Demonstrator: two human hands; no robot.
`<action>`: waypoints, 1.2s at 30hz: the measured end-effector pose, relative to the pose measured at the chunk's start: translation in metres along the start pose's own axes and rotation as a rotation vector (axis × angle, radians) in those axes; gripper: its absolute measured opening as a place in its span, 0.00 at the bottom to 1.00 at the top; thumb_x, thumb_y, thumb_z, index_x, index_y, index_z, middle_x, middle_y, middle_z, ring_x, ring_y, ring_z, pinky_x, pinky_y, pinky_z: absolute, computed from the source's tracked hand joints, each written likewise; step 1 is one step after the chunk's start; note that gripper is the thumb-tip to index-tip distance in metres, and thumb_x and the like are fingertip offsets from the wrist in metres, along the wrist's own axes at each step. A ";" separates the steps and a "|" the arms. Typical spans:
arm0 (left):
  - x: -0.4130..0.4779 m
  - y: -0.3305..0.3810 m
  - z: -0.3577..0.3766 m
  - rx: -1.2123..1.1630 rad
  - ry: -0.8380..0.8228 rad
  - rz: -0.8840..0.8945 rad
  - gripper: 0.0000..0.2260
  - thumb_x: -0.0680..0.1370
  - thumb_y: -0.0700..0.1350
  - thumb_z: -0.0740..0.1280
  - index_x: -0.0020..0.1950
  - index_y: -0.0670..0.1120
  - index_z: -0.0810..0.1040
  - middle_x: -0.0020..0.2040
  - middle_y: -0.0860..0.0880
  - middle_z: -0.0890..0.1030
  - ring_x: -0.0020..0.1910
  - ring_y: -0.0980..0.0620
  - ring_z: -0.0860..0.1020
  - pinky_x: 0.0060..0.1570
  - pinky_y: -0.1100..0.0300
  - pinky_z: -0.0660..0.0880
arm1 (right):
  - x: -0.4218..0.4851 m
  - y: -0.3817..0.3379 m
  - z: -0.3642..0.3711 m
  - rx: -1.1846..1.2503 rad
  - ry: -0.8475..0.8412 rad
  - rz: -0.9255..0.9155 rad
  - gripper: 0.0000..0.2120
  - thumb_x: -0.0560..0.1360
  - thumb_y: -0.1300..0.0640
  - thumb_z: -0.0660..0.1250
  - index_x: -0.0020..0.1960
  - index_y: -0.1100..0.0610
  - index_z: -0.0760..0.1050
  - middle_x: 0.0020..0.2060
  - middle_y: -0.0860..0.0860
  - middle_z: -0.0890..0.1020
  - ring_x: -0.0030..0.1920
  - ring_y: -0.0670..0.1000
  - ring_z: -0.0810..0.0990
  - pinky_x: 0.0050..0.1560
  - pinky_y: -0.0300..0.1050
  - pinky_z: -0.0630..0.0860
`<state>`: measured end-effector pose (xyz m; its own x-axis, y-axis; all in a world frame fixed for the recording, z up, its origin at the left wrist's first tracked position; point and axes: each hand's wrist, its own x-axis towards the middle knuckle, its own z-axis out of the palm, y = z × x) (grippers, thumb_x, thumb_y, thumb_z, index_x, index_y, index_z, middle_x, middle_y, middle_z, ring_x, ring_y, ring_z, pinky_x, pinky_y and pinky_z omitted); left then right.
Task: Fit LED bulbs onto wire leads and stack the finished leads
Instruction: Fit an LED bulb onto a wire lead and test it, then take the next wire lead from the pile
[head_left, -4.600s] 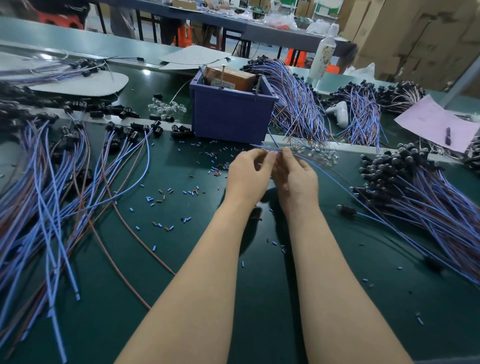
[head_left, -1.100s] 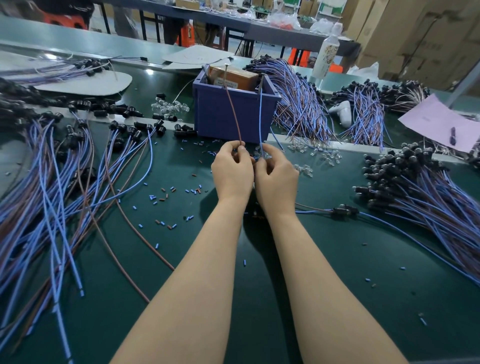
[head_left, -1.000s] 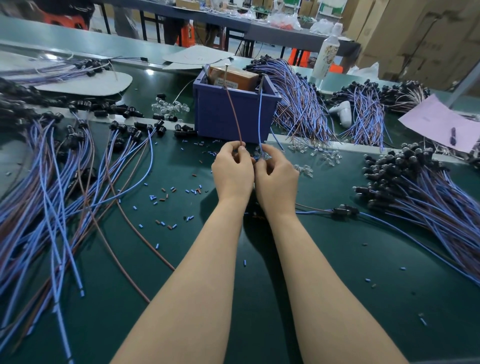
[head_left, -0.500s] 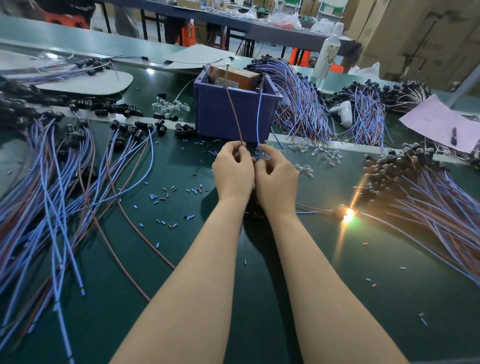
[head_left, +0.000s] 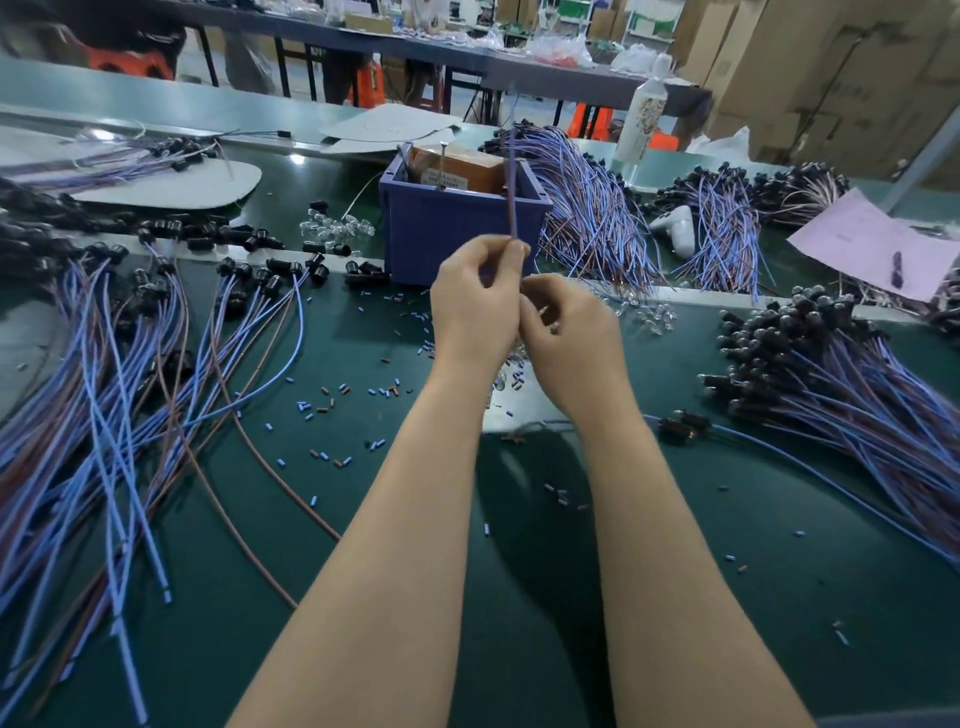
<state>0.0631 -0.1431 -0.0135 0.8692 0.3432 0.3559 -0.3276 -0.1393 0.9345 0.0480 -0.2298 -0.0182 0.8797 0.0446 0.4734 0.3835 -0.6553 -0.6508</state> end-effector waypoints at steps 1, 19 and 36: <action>0.001 0.009 0.002 -0.013 -0.020 0.039 0.07 0.79 0.43 0.65 0.50 0.41 0.81 0.41 0.51 0.80 0.38 0.53 0.75 0.45 0.54 0.76 | 0.003 0.000 -0.007 -0.059 -0.004 -0.005 0.10 0.77 0.57 0.63 0.55 0.58 0.79 0.47 0.55 0.79 0.46 0.53 0.76 0.46 0.42 0.67; -0.082 0.075 0.182 -0.808 -0.596 -0.678 0.13 0.83 0.43 0.56 0.39 0.45 0.70 0.22 0.54 0.70 0.17 0.62 0.64 0.18 0.71 0.60 | -0.054 0.082 -0.172 0.651 1.172 0.454 0.16 0.81 0.57 0.59 0.35 0.55 0.74 0.20 0.45 0.78 0.20 0.44 0.73 0.24 0.36 0.69; -0.092 0.017 0.222 0.059 -0.645 -0.356 0.16 0.79 0.46 0.59 0.35 0.40 0.77 0.33 0.43 0.79 0.34 0.46 0.74 0.40 0.56 0.72 | -0.068 0.131 -0.161 1.036 1.170 0.815 0.09 0.79 0.61 0.58 0.42 0.56 0.73 0.34 0.49 0.78 0.31 0.44 0.78 0.30 0.34 0.74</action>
<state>0.0599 -0.3834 -0.0327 0.9700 -0.2350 -0.0615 0.0193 -0.1777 0.9839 -0.0066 -0.4403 -0.0400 0.4541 -0.8395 -0.2985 0.4026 0.4922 -0.7718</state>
